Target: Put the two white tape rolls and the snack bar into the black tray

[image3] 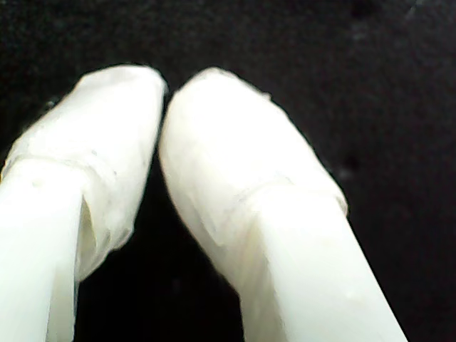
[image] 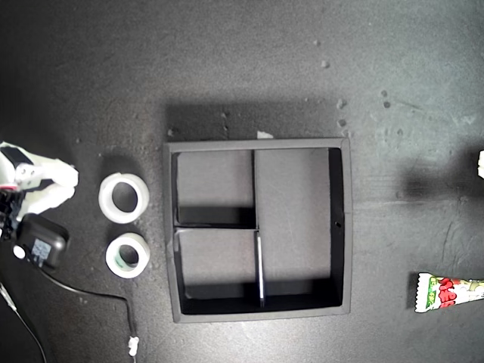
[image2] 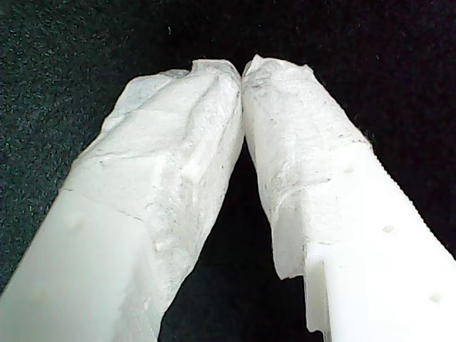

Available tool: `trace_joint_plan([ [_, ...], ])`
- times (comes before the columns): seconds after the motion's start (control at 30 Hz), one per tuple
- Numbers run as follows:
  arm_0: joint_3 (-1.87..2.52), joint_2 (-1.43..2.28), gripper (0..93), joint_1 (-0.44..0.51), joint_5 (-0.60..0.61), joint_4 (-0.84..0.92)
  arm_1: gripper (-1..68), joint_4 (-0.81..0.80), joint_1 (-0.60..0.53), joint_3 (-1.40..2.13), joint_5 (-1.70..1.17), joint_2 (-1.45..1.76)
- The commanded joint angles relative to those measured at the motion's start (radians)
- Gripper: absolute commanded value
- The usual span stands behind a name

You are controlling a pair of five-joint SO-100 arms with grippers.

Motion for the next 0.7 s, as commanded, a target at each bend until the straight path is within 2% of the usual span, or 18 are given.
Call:
trace_joint_plan([
  [0.0, 0.057, 0.051, 0.1, 0.018, -0.221, -0.084, -0.3, -0.008, 0.155, 0.012, 0.011, 0.005],
  [0.4, 0.057, 0.051, 0.1, 0.011, -0.199, -0.087, -0.4, -0.060, 0.141, 0.012, -0.103, 0.005],
  [0.53, 0.057, 0.049, 0.4, 0.021, -0.129, -0.144, -0.4, -0.179, 0.020, 0.012, -0.172, 0.005],
  [0.67, -0.014, 0.048, 7.9, 0.063, -0.052, -0.192, -0.4, -0.397, -0.130, 0.012, -0.328, 0.005],
])
